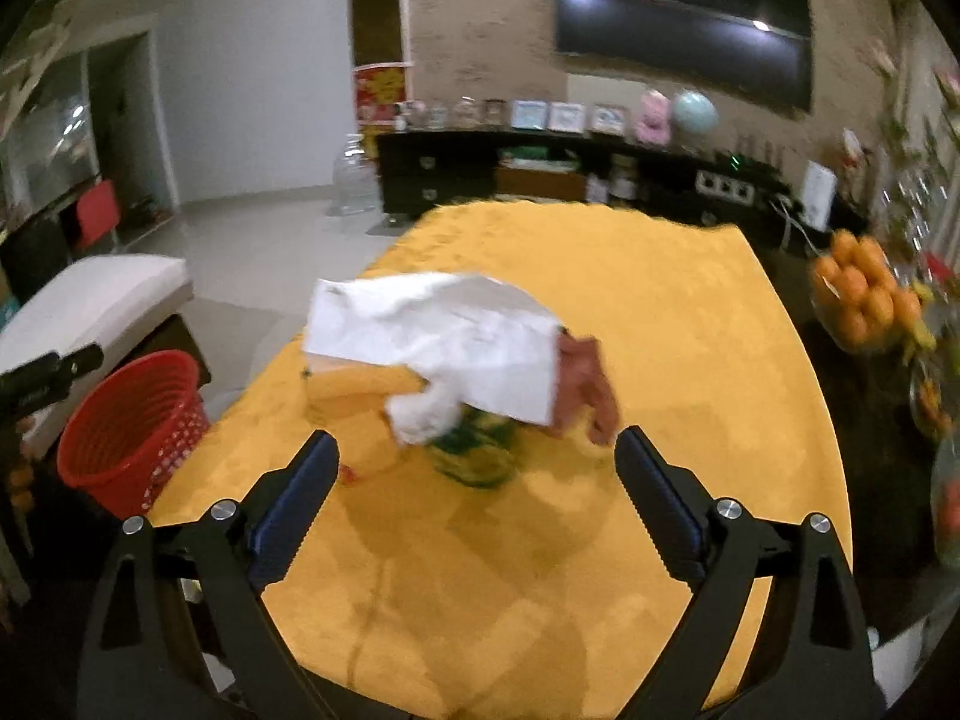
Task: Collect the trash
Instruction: 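Move both tools back to the table toward the yellow foam fruit net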
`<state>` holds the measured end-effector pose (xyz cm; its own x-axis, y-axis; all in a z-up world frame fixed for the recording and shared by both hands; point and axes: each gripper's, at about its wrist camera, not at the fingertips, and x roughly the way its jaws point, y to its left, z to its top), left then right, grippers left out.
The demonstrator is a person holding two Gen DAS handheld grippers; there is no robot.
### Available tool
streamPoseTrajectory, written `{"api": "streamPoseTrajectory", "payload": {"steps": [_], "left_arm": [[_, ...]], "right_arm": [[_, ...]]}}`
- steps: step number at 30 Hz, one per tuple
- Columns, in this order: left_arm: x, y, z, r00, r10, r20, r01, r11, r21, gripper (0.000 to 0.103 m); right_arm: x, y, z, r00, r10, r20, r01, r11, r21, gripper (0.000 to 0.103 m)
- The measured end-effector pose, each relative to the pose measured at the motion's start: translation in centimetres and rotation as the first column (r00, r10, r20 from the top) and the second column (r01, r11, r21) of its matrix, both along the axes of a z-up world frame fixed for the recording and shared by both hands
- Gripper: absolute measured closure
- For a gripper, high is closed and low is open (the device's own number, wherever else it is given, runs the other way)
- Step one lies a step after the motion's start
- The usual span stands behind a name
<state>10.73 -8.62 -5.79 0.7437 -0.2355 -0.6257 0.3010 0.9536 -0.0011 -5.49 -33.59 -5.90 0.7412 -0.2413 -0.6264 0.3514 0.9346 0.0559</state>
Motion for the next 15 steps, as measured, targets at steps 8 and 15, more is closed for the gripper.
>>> {"api": "streamPoseTrajectory", "payload": {"steps": [8,15], "left_arm": [[-2.3,-6.9,-1.4,0.975,-0.218,-0.038,0.22,0.974,0.057,0.009],[-3.0,-13.9,-4.1,0.905,-0.406,-0.124,0.419,0.902,0.1,0.009]], "right_arm": [[-1.3,-2.7,-0.8,0.997,-0.079,0.008,0.078,0.996,0.052,0.012],[-2.0,-3.7,-1.4,0.996,-0.09,0.005,0.09,0.993,0.082,0.012]]}}
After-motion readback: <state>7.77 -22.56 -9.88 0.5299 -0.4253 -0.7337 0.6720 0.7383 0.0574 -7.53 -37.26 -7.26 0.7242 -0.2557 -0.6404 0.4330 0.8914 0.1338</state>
